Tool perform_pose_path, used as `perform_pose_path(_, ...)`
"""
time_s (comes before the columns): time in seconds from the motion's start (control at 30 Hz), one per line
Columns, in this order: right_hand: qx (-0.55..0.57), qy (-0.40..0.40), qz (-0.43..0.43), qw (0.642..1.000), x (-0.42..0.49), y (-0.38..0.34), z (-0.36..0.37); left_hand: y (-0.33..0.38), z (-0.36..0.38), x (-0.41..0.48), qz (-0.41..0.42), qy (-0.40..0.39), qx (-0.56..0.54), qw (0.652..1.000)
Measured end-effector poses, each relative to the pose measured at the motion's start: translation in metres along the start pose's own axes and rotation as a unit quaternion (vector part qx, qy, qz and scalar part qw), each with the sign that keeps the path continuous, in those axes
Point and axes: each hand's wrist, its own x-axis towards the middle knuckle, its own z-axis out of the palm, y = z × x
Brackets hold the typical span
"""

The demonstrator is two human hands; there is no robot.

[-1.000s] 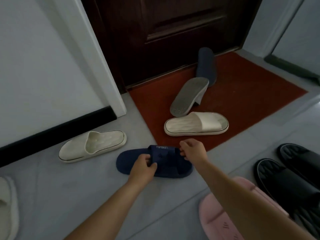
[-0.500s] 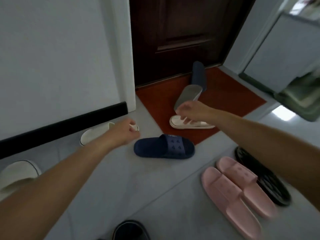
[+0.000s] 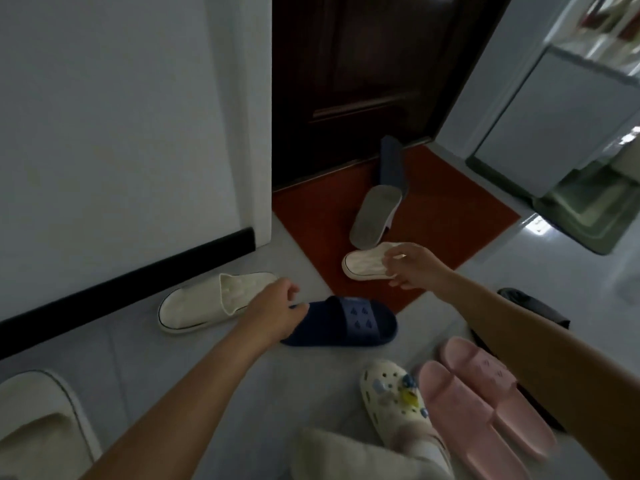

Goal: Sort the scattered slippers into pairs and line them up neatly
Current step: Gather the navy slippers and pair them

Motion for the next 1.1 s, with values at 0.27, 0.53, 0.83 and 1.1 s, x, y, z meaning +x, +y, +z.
perform_pose_path(0.27, 0.040, -0.079, -0.026, 0.996, 0.143, 0.002, -0.042, 0.057, 0.040, 0.154, -0.061, -0.019, -0.021, 0.998)
perform_pose_path(0.53, -0.026, 0.104, 0.013, 0.994, 0.316, 0.043, -0.117, 0.102, 0.089, 0.318, -0.107, 0.012, 0.033, 0.994)
perform_pose_path(0.83, 0.134, 0.148, 0.149, 0.968, 0.425, 0.064, -0.123, 0.116, 0.168, 0.387, -0.104, -0.007, 0.150, 0.983)
perform_pose_path(1.1, 0.385, 0.133, 0.178, 0.896, 0.450, 0.046, -0.104, 0.099, 0.169, 0.392, -0.077, 0.012, 0.196, 0.977)
